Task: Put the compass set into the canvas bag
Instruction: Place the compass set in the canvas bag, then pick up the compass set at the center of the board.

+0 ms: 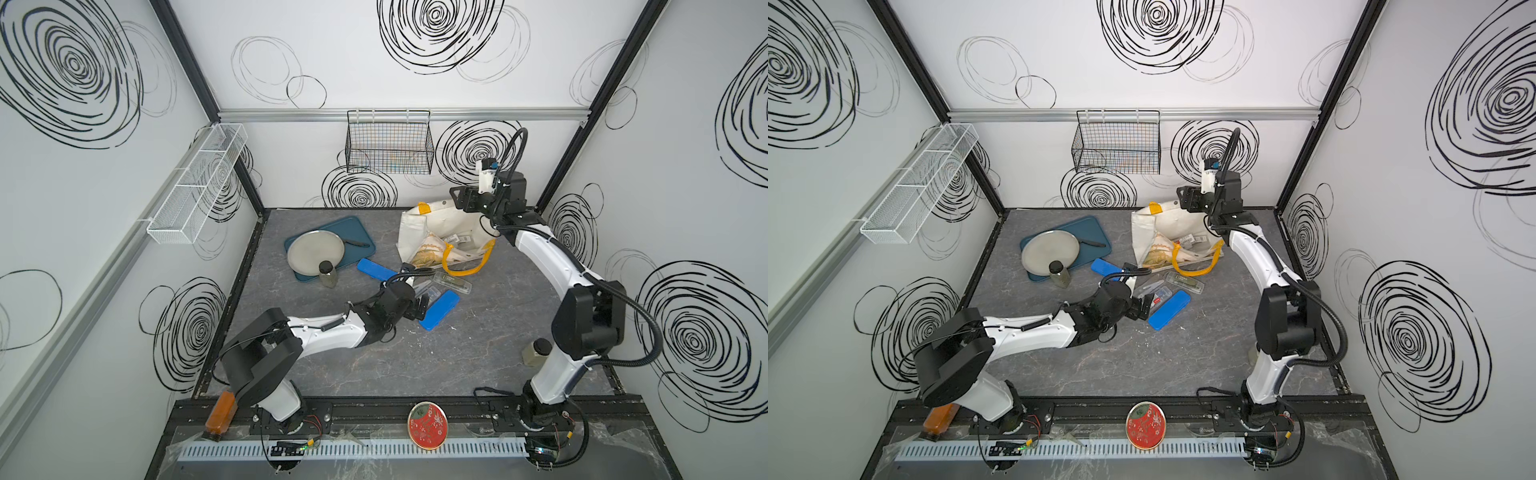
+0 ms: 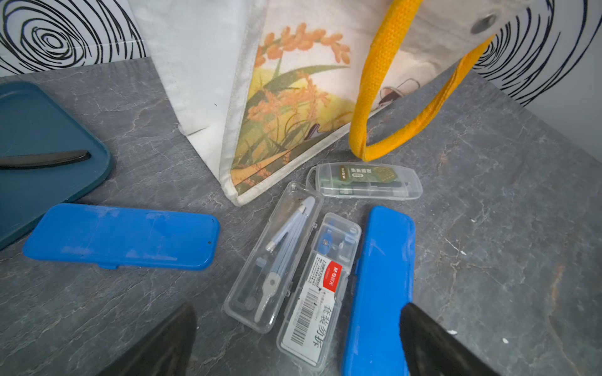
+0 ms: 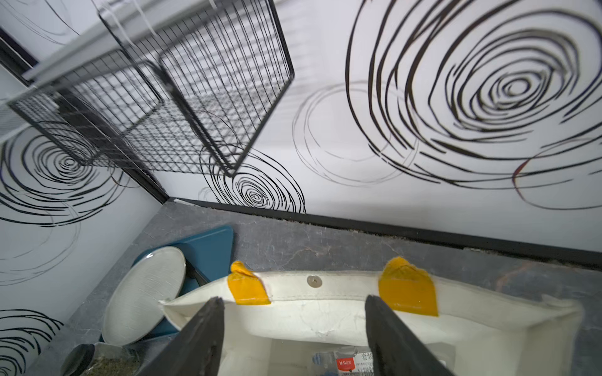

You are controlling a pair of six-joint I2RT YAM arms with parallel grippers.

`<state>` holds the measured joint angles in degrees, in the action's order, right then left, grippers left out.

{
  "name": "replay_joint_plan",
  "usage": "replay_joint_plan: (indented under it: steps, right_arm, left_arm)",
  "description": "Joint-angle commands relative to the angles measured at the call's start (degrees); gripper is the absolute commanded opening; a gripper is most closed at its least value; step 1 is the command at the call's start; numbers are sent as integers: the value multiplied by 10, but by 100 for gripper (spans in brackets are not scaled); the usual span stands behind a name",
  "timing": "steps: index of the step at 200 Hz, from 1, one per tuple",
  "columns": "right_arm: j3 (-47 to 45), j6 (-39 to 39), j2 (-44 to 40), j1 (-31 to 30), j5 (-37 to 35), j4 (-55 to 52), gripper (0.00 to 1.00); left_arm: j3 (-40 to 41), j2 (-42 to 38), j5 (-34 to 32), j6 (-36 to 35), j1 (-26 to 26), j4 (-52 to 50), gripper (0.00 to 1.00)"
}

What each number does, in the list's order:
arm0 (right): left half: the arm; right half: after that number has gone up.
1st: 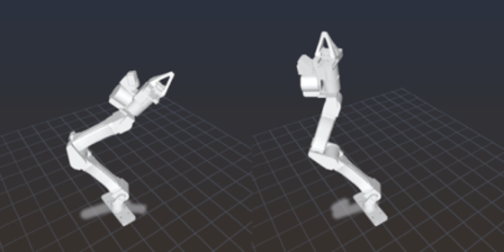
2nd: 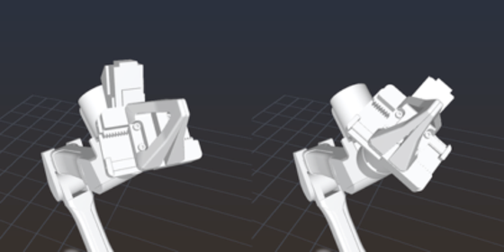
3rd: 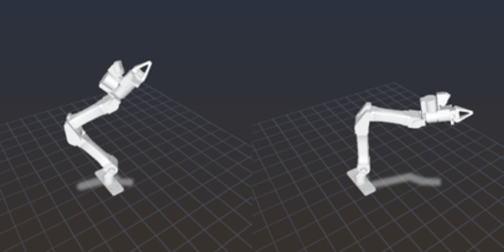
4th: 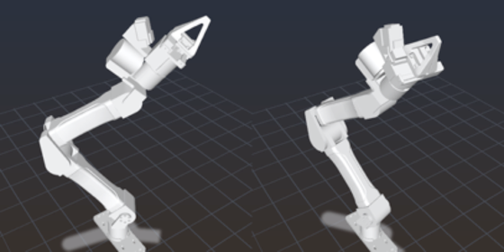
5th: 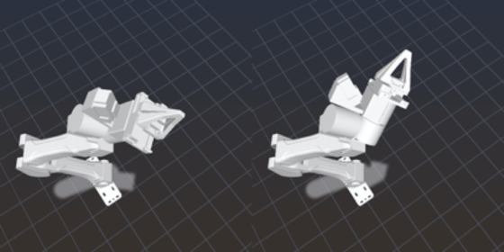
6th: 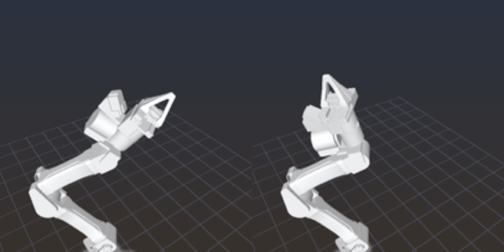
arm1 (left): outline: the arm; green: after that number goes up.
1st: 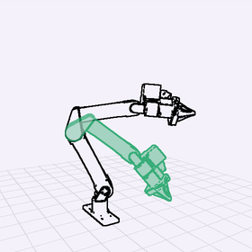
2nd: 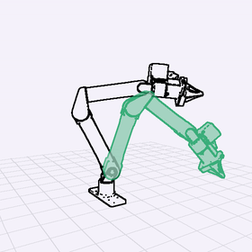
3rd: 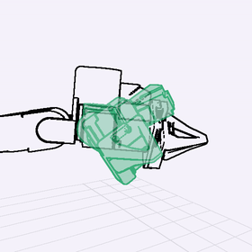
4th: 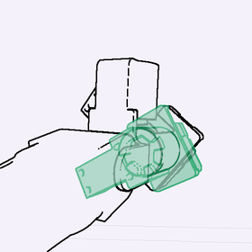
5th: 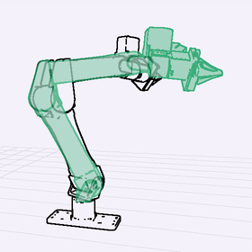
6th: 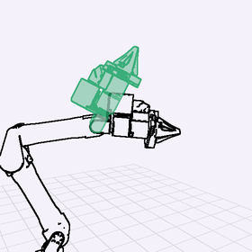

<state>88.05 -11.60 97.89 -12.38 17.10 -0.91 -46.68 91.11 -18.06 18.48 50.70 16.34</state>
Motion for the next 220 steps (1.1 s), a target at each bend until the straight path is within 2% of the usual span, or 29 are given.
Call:
replay_joint_plan:
  steps: [1, 57, 123, 167, 220]
  right_arm:
    - [-45, 5, -63, -5, -6, -8, 71]
    - [-236, -17, -256, -6, -117, -76, 71]
    - [-404, -104, -461, -8, -229, -183, 69]
    - [-460, -143, -495, -8, -220, -210, 69]
    - [-525, -164, -493, -10, -172, -171, 69]
  left_arm:
    - [-26, 10, 17, -24, 3, -11, 99]
    - [-86, 45, 31, -22, 16, -114, 99]
    - [-157, 99, 42, -13, 63, -212, 99]
    - [-229, 176, 77, -7, 78, -271, 98]
    - [-304, 249, 111, -24, 72, -344, 97]
